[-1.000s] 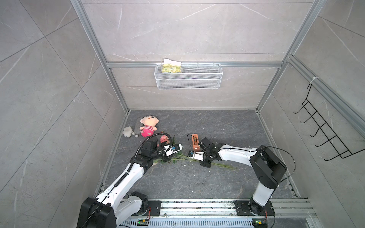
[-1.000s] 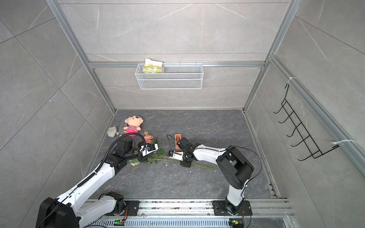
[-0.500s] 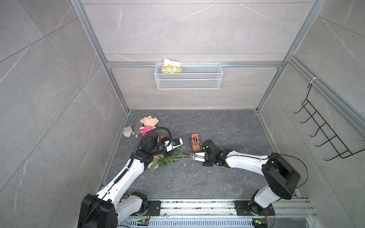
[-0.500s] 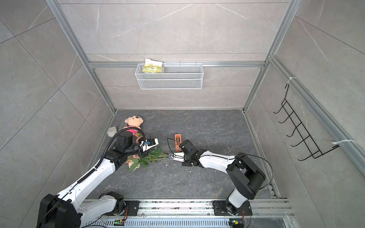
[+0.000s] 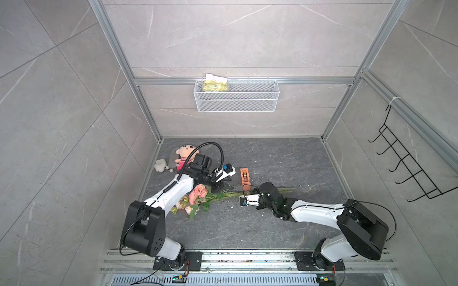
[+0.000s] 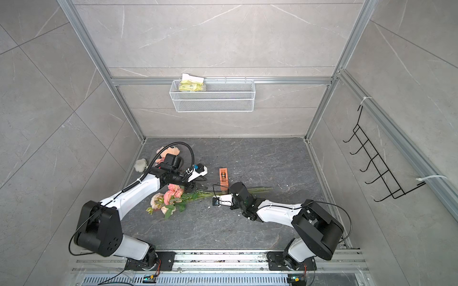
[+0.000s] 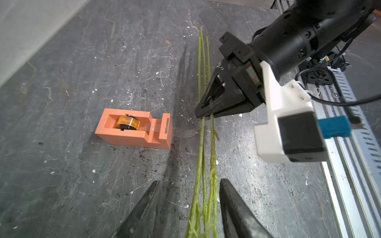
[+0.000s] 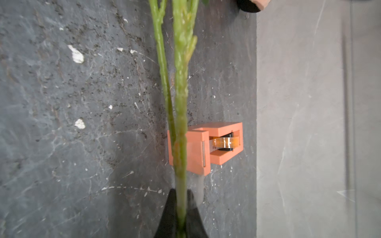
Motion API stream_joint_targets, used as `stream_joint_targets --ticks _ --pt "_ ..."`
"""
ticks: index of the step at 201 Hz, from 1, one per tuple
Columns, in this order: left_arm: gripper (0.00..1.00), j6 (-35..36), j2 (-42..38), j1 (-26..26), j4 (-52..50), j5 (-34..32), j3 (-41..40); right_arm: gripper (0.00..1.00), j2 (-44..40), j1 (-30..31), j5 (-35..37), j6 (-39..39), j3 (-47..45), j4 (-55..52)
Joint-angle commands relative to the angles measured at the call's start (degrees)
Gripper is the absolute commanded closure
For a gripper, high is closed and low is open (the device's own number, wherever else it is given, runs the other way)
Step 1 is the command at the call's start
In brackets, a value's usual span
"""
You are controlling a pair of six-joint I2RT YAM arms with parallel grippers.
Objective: Wrap bouquets with tape
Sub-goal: Wrap the tape around the bouquet.
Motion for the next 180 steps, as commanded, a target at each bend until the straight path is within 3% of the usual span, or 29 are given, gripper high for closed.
stream_joint_targets --ticks 1,48,95,145,167,180 --pt "0.50 5.0 4.0 0.1 -11.1 5.3 5.4 1.00 -1.5 0.8 2.5 -3.3 -1.6 12.1" --pt "0.49 8.0 9.8 -3.2 -18.2 3.1 10.4 1.00 -1.6 2.3 4.5 -7.4 -3.4 18.5" --pt "0.46 11.4 12.5 -4.2 -23.1 5.4 13.2 1.00 -1.3 2.9 5.2 -9.4 -3.6 19.3" --pt "0.48 12.0 18.1 -5.3 -27.4 0.3 16.3 1.00 -1.1 4.0 6.0 -12.0 -4.3 23.0" --pt "0.57 12.6 19.2 -5.7 -29.0 -1.6 17.2 1.00 -1.2 4.1 5.6 -11.7 -4.5 23.1" --pt "0.75 13.5 19.3 -5.8 -29.8 -2.0 17.9 1.00 -1.0 4.1 5.7 -11.6 -4.6 22.8"
